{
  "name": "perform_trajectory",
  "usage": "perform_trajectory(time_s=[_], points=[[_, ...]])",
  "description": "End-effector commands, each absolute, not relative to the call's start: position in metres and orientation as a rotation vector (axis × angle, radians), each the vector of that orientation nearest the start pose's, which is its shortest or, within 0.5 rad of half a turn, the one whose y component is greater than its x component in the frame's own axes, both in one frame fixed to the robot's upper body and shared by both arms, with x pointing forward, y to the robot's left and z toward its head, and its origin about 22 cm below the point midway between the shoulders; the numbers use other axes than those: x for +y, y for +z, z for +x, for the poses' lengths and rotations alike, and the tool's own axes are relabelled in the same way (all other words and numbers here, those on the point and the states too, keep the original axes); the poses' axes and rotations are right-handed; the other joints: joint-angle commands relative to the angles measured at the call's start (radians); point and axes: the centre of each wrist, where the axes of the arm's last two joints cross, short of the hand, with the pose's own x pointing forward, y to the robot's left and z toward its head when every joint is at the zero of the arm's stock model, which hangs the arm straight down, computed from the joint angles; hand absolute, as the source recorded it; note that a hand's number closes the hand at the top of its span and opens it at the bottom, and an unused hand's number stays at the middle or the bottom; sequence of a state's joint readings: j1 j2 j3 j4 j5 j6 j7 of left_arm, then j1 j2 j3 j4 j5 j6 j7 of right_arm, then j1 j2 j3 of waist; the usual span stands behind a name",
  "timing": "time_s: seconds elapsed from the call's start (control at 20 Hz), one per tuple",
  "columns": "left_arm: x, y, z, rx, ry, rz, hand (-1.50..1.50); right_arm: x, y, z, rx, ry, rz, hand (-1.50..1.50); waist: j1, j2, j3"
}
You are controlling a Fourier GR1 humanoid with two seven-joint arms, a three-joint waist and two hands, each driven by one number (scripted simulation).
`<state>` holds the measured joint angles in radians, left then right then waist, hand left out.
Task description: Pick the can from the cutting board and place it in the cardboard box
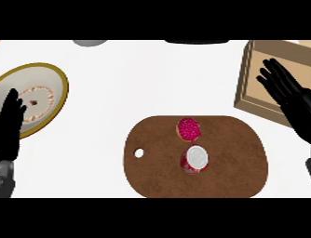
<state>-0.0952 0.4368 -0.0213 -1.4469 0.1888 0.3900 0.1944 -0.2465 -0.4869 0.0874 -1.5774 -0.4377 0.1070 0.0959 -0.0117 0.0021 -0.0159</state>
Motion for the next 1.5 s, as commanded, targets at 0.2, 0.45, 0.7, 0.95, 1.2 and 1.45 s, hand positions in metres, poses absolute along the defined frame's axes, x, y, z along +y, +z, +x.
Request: perform_trajectory(time_s=[0.2,0.45,0.7,0.95,1.2,1.45], points=[[0.29,0.073,0.282,-1.679,-0.331,0.292,0.0,-0.291,0.213,0.286,-2.03,0.322,-0.023,-1.5,-0.043,-0.025,0.011],[0.278,0.072,0.278,-1.727,-0.498,0.14,0.0,-0.298,0.214,0.251,-1.918,0.573,-0.35,-1.5,-0.031,-0.012,0.014],[0.274,0.071,0.277,-1.745,-0.514,0.135,0.0,-0.291,0.192,0.227,-1.973,0.868,-0.404,-1.5,-0.007,-0.006,0.016],[0.28,0.069,0.289,-1.745,-0.515,0.103,0.0,-0.277,0.215,0.218,-1.919,1.101,-0.499,-1.5,0.005,-0.003,0.015],[0.261,0.06,0.283,-1.742,-0.546,0.089,0.0,-0.253,0.225,0.204,-1.623,1.394,-0.61,-1.5,0.022,-0.002,0.012],[0.266,0.067,0.291,-1.762,-0.55,0.089,0.0,-0.212,0.226,0.176,-1.468,1.552,-0.596,-1.5,0.029,-0.002,0.012]])
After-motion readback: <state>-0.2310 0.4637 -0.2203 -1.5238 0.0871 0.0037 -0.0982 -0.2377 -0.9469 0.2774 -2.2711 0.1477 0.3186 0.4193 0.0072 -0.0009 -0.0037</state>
